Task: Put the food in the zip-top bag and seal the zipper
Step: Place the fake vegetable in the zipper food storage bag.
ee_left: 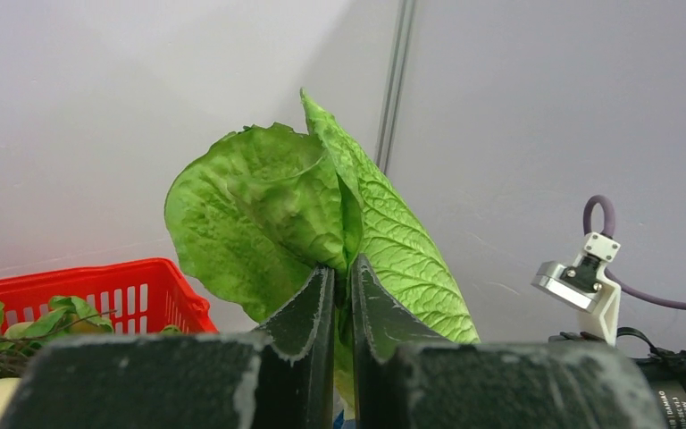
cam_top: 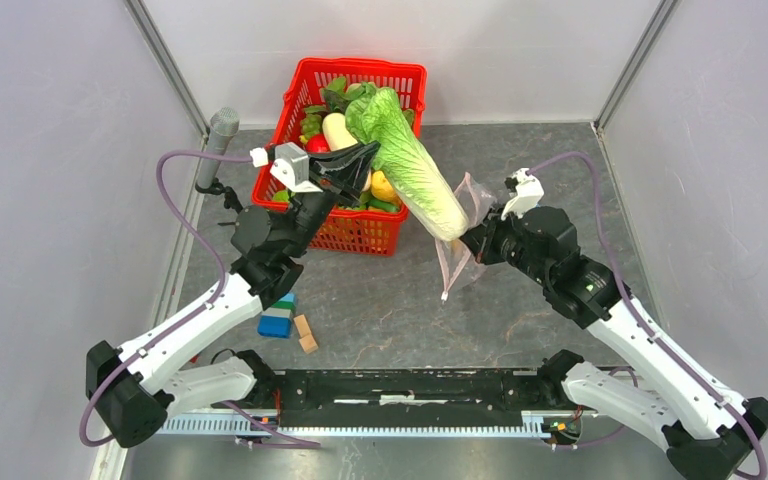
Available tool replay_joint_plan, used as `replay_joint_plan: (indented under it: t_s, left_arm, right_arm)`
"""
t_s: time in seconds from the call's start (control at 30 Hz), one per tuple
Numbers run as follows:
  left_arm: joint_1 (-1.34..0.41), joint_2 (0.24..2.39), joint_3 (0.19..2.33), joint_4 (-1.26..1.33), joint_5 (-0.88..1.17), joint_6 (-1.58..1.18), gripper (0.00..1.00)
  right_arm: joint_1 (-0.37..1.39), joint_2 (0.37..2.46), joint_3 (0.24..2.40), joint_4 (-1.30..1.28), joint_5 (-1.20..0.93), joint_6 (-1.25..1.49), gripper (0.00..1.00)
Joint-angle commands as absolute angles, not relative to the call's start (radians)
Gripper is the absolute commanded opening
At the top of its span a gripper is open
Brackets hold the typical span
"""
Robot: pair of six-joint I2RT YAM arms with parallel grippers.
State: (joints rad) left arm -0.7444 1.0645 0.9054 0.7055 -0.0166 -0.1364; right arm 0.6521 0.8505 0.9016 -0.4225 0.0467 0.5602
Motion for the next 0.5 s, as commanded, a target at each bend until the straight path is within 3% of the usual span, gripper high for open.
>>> replay_joint_plan:
  t_s: [0.0, 0.3, 0.47]
  left_arm:
    - [-0.764, 1.061, 0.887, 0.68, 0.046, -0.124, 0.02]
    - [-0.765, 1.064, 0.866, 0.681, -0.015, -0.073, 0.02]
    - [-0.765, 1.072, 0.858, 0.686, -0.041, -0.058, 0.02]
  right_arm:
    - [0.657, 0.855, 0.908, -0.251, 0.032, 0.574, 0.0]
    - [0.657, 0.886, 0.974, -0.36, 0.053, 0.513, 0.0]
    - [0.657, 0.908, 1.018, -0.415, -0.074, 0.419, 0.0]
